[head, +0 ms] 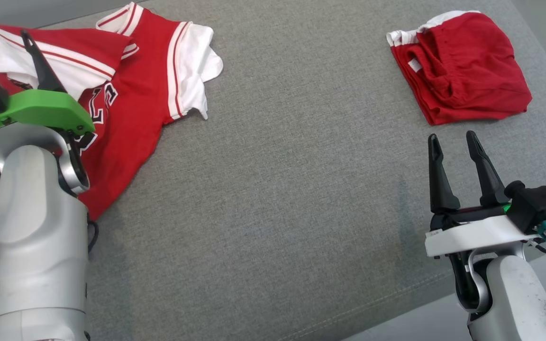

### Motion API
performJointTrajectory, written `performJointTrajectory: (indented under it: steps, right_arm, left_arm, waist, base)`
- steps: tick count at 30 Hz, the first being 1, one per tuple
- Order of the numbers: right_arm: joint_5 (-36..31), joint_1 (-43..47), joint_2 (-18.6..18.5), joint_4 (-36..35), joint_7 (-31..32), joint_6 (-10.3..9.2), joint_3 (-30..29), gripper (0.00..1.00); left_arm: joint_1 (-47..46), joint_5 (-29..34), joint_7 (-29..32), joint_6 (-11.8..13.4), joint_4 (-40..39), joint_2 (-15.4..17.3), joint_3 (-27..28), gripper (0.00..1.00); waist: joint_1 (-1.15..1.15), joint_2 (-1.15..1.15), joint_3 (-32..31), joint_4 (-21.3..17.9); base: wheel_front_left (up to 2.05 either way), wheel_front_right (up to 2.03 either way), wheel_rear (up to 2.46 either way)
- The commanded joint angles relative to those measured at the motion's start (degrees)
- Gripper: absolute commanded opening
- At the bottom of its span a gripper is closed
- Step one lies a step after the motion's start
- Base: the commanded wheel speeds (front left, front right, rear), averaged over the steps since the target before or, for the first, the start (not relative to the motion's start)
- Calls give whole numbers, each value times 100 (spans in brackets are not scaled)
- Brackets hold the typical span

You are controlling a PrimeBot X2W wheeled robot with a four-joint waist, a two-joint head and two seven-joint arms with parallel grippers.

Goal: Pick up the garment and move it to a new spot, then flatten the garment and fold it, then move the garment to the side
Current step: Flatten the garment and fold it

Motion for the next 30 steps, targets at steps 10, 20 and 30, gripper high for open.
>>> performJointTrajectory:
  steps: [10,20,30]
  right_arm:
    - [-74,161,-17,106,-18,0,32,100]
    - [-17,142,-17,85,-18,0,247,100]
    - [43,-24,-16,-64,-18,0,339,100]
  left_arm:
    - [777,309,1,-774,-242,-361,-827,100]
    - [704,-344,1,-1066,887,-390,-2304,100]
    - [48,-467,1,-730,1940,-388,-2973,100]
  waist:
    - [0,0,-558,366]
    - [0,0,-508,68]
    - [0,0,-207,-376]
  base:
    - [0,0,0]
    - [0,0,0]
    - [0,0,0]
